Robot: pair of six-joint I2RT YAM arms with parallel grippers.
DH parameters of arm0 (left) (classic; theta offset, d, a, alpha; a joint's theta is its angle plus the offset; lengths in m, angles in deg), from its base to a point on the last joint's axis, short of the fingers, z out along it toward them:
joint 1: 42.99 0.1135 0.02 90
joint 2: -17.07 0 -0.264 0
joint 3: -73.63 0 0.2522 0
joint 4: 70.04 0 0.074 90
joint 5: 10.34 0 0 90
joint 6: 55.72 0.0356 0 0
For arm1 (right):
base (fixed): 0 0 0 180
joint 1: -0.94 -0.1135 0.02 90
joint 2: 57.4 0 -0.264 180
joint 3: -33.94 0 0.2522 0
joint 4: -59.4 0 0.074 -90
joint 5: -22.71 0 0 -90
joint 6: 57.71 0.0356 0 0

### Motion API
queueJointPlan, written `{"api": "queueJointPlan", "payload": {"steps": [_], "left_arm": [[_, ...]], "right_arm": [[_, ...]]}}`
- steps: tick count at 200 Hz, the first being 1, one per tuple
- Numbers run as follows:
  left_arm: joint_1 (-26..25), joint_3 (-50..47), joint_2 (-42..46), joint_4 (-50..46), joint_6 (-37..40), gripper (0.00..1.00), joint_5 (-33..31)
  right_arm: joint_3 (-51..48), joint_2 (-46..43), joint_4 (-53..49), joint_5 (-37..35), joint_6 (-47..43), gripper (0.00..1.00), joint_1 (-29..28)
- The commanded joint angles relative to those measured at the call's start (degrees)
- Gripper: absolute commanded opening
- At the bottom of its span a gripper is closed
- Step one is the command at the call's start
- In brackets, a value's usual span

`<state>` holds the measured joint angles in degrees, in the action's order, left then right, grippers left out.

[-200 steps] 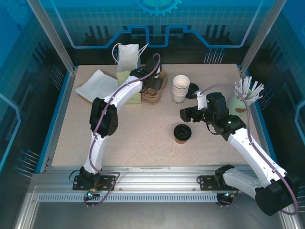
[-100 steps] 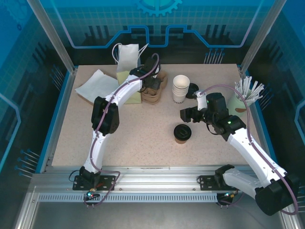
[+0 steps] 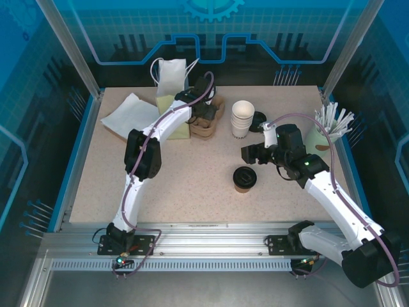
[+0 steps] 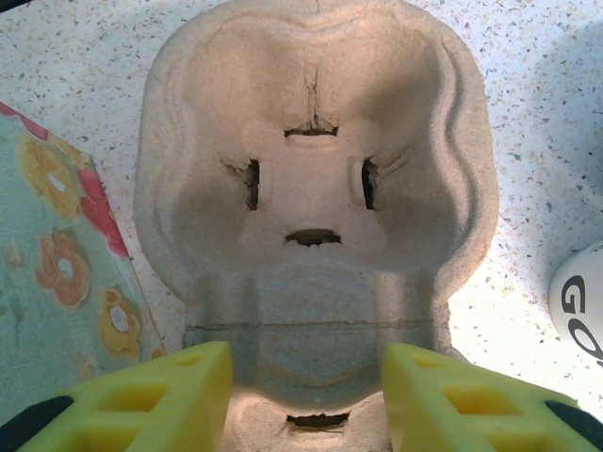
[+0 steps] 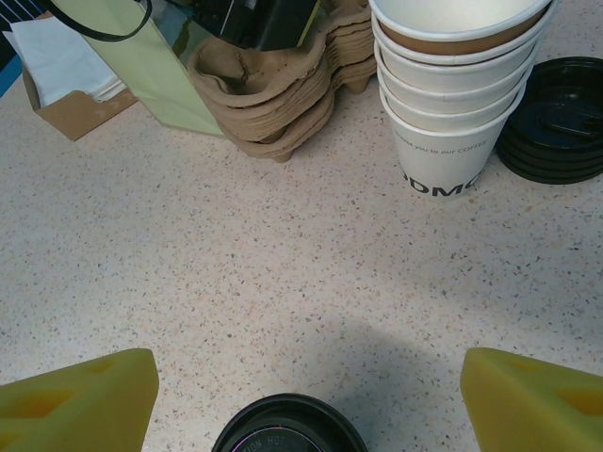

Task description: Pack the takeout coffee

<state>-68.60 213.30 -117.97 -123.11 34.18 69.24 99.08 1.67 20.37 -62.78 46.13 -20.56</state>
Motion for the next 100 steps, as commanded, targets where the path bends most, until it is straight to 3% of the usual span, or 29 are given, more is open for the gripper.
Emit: {"api": "queueJointPlan", "payload": {"steps": [1, 100], "left_arm": [[0.47, 2.48, -1.58, -1.36, -1.04, 0.48, 1.89], [0.49, 4.30, -4.04, -2.35, 0.05, 0.48, 0.59]], "right_arm": [[-0.66, 0.25, 0.40, 0.21, -0.62, 0.85, -0.73], [-0.66, 0.96, 0.67, 0.73, -0.57, 0.85, -0.83]]}}
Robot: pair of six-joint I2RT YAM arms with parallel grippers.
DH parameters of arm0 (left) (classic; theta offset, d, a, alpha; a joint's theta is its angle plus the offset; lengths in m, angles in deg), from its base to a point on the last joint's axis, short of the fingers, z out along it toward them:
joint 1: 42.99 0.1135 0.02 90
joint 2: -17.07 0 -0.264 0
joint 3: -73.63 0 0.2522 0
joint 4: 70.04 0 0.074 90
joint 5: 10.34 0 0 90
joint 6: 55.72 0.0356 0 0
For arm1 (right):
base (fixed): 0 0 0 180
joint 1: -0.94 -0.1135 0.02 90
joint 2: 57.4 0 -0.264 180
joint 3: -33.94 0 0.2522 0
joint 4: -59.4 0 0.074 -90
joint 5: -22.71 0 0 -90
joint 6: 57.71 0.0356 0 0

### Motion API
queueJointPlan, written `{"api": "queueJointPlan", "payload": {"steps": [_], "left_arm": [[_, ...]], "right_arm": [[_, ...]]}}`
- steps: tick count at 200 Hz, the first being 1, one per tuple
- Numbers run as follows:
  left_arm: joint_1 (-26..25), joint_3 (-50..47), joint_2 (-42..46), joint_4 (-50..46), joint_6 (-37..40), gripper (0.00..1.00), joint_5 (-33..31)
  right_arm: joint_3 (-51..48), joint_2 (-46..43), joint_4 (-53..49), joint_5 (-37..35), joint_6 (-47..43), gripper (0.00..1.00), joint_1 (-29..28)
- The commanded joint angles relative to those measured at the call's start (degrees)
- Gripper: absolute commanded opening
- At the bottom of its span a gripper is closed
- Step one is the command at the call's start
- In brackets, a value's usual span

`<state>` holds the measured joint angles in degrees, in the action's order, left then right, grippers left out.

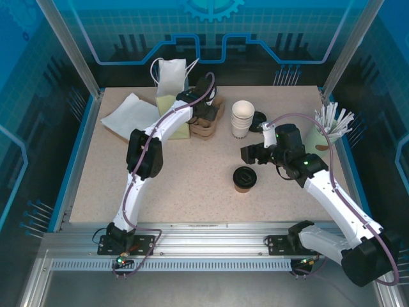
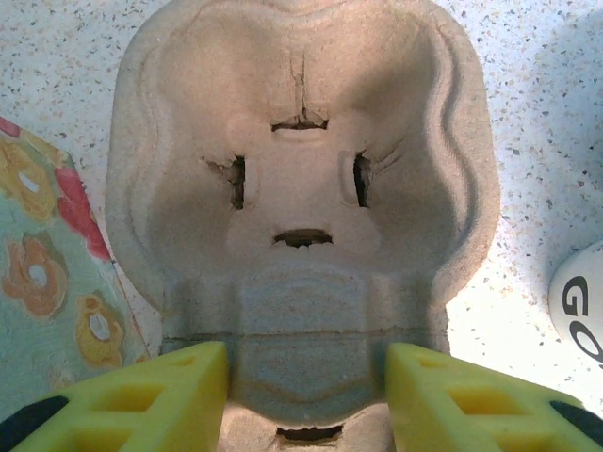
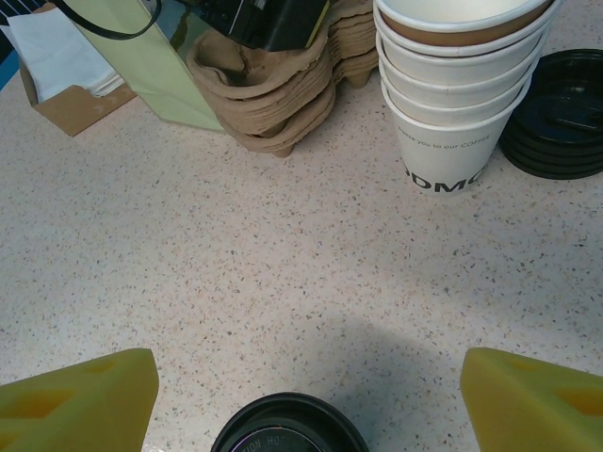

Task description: Pack the takeout coffee

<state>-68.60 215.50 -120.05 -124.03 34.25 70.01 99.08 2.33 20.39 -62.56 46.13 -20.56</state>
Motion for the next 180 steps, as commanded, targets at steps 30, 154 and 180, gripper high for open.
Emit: {"api": "queueJointPlan", "payload": {"steps": [30, 154, 180], "left_arm": [[0.47, 2.70, -2.36, -1.45, 0.20, 0.45, -0.19], [0.32, 2.83, 4.19, -0.84, -0.61, 0.37, 0.73], [0.16, 1.49, 6.24, 0.19, -0.93, 0.36, 0.70]], "right_arm": [[-2.03, 0.20, 0.78, 0.37, -0.44, 0.85, -0.82], [-2.44, -0.06, 0.64, 0.80, -0.13, 0.85, -0.82], [-2.47, -0.25, 0.55, 0.85, 0.00, 0.85, -0.83]]}}
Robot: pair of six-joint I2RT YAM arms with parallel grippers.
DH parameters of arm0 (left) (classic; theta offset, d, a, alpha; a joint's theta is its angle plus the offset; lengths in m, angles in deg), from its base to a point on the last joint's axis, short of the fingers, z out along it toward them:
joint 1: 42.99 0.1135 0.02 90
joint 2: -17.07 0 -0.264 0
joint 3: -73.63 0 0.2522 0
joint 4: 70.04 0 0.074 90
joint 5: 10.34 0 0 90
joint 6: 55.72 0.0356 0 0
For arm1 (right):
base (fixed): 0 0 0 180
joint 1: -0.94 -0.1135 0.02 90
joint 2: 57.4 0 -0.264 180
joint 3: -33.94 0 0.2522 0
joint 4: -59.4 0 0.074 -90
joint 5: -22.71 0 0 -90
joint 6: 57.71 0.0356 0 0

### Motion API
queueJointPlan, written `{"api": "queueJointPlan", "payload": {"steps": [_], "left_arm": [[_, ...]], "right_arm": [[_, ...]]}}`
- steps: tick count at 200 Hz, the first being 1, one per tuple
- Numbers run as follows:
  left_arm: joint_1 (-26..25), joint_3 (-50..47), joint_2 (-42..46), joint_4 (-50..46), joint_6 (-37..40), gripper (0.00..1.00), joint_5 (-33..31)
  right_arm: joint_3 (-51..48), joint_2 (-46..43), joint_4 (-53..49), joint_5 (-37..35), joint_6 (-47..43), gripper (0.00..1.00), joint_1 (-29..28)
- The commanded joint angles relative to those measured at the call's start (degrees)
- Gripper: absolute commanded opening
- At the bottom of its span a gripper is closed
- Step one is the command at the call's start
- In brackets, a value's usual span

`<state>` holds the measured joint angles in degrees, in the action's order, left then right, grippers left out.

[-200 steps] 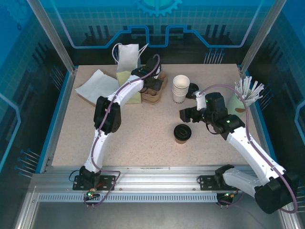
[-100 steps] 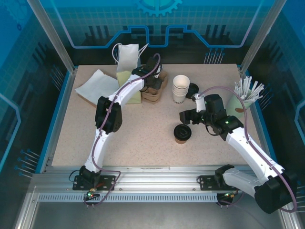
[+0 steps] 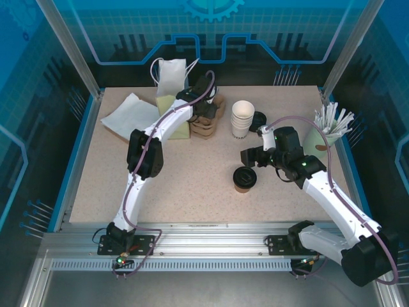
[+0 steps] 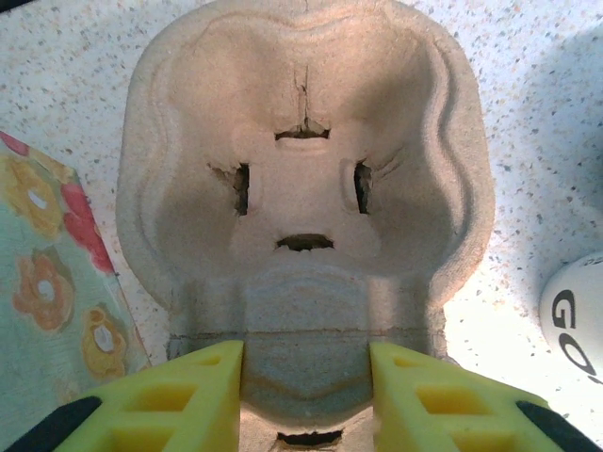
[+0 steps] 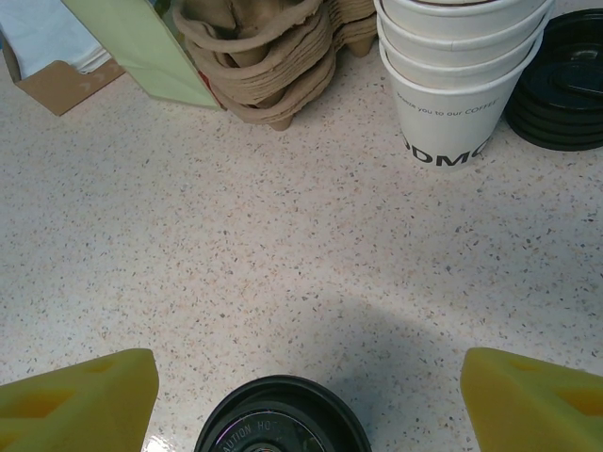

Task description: Pack the takeout coffee

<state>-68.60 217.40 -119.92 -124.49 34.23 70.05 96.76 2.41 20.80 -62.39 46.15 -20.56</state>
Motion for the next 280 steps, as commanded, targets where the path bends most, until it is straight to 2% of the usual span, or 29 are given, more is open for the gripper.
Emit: {"api": "queueJointPlan", "payload": {"steps": [1, 61, 117, 150, 171, 228, 254, 280], "left_arm": [[0.18, -0.44, 6.20, 0.63, -0.91, 0.36, 0.65], [-1.17, -3.16, 10.51, 1.43, -0.98, 0.36, 0.48], [-4.09, -16.99, 23.81, 7.99, -2.28, 0.35, -1.03], [-6.90, -29.09, 34.12, 11.20, -3.90, 0.35, -1.69], [-9.23, -39.53, 43.55, 13.96, -5.27, 0.35, -2.92], [-14.01, -75.06, 66.45, 21.73, -10.40, 0.35, -2.28], [-16.86, -87.34, 72.06, 27.89, -13.92, 0.32, -0.49], [-21.26, -93.75, 71.89, 31.18, -14.80, 0.33, -0.05]], "right_arm": [[-0.17, -0.37, 0.14, 0.65, -0.04, 0.85, -0.83], [0.38, -0.49, -0.20, 0.56, -0.13, 0.85, -0.82], [0.98, -1.44, -0.90, 0.48, -0.50, 0.85, -0.91], [1.01, -2.19, -2.19, 0.13, -1.12, 0.85, -0.90], [2.84, -3.35, -3.42, -0.42, -1.78, 0.85, -0.91], [3.68, -5.67, -6.12, -1.42, -3.54, 0.86, -0.34], [3.20, -5.63, -5.18, -0.58, -2.71, 0.86, -0.39], [2.91, -5.50, -5.01, -0.38, -2.33, 0.86, -0.50]]}}
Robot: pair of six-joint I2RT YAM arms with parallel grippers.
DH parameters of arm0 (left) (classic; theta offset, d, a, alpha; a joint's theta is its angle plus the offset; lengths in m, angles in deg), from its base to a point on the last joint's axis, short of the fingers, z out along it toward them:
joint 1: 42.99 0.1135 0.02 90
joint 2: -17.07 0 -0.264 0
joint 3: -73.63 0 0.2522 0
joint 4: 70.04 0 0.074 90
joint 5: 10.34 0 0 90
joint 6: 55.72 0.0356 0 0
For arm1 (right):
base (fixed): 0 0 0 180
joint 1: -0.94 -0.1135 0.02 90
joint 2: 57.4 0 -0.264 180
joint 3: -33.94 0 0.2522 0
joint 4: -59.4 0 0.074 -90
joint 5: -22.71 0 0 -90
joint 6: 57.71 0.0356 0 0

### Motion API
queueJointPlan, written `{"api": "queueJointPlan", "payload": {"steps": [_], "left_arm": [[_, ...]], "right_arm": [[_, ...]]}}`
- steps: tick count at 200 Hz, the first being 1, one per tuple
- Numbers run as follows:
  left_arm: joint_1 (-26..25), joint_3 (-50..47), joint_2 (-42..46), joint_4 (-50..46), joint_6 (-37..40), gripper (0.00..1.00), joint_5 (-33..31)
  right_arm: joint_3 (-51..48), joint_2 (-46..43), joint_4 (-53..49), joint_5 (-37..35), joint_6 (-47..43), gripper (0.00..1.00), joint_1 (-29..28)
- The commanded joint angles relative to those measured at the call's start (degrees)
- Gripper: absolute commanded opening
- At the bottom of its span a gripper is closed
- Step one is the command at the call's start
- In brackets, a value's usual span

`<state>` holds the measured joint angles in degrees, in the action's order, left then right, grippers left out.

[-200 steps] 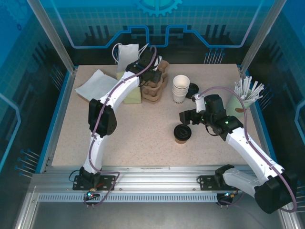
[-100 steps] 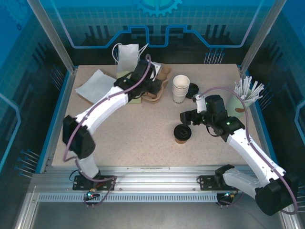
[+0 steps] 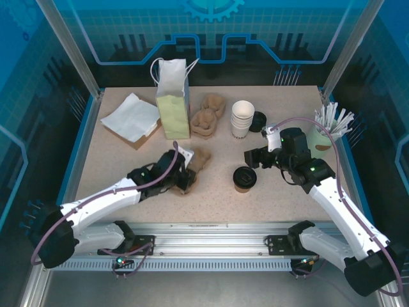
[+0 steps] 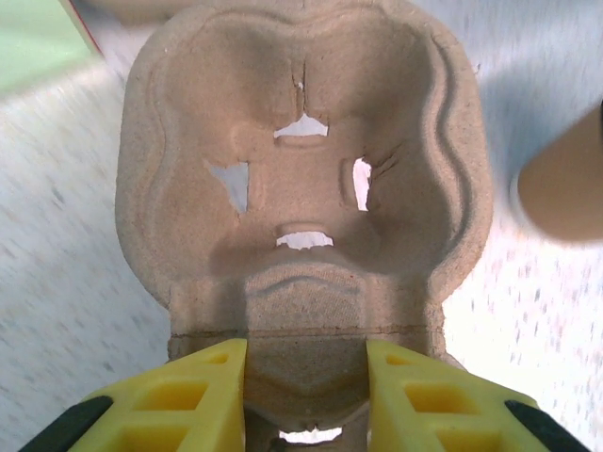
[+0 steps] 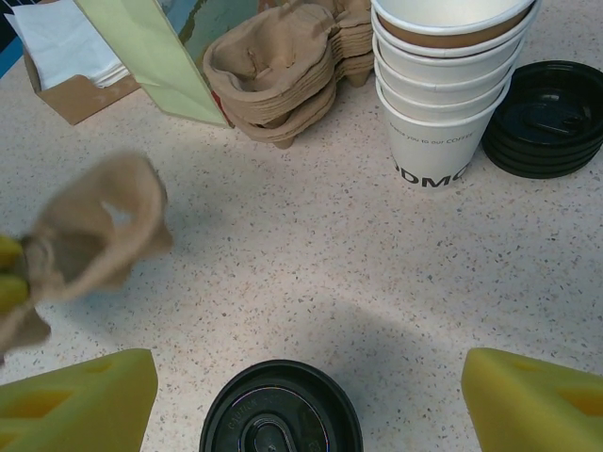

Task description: Pack the takeout coffee

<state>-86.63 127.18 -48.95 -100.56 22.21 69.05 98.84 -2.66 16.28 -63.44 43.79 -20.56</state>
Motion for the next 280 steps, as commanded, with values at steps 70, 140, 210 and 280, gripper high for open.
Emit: {"api": "queueJointPlan", "payload": {"steps": [70, 140, 210, 280], "left_arm": [[-12.00, -6.55, -8.83, 15.37, 0.05, 0.34, 1.44], [-12.61, -4.98, -10.36, 16.08, 1.98, 0.51, -0.18], [-6.91, 4.75, -0.30, 8.31, 4.28, 0.70, -1.87], [18.50, 27.57, -0.43, -5.11, -0.18, 0.73, 0.75]], "right_arm": [[0.29, -0.86, -1.30, 0.54, 0.89, 0.85, -0.65], [0.48, -0.73, -1.48, 0.89, 1.68, 0.86, -1.22], [4.72, 1.28, 0.25, -0.47, 1.87, 0.85, -5.89], [10.24, 7.22, 3.89, -0.20, 0.74, 0.85, -12.30]]}}
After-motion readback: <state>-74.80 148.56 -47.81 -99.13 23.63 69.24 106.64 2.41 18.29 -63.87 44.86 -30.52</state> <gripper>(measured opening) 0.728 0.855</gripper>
